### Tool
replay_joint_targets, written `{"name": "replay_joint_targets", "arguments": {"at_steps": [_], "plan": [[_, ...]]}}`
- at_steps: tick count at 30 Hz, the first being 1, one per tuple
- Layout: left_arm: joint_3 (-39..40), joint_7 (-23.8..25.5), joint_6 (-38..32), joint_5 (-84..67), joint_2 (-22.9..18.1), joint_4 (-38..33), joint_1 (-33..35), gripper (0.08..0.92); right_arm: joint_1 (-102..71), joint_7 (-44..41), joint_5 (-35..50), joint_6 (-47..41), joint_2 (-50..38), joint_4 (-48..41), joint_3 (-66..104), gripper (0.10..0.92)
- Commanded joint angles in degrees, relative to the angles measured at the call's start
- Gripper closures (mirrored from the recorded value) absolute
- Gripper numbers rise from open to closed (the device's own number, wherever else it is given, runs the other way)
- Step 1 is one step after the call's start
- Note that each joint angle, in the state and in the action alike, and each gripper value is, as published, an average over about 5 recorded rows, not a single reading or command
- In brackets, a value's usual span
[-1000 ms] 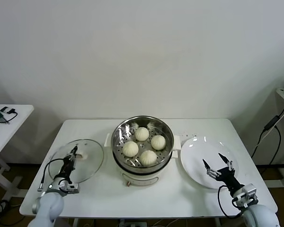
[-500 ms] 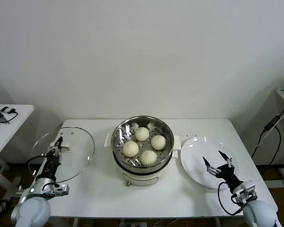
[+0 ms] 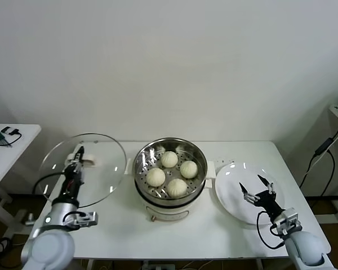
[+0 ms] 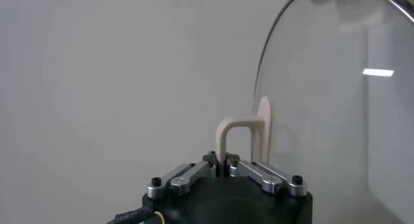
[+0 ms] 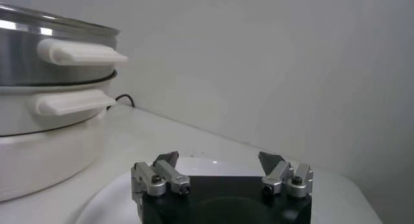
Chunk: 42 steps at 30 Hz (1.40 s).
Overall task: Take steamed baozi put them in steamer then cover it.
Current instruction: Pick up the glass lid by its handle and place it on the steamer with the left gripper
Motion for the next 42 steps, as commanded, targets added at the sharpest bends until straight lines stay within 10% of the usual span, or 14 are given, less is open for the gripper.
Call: {"name": "replay_joint_targets", "arguments": {"at_steps": [1, 11, 21, 42], "plan": [[26.99, 10.50, 19.18, -0.50, 1.65, -3.55, -21.40, 0.853, 2.27, 0.90, -1.11, -0.18, 0.25, -1.20, -1.60, 0.203], [35.40, 17.26, 19.18, 11.47, -13.56, 4.79, -26.23, 0.853, 2.75, 1.14, -1.57, 0.01, 0.97, -1.96, -1.56, 0.203], [36.36, 13.70, 18.39, 14.25, -24.85, 12.58, -26.84, 0.853, 2.29, 0.96, -1.81, 0.37, 1.25, -2.29, -0.14, 0.203], [35.53, 14.16, 16.55, 17.36, -27.82, 19.61, -27.27, 0.853, 1.05, 0.20, -2.27, 1.44, 1.31, -3.00, 2.12, 0.203]]}}
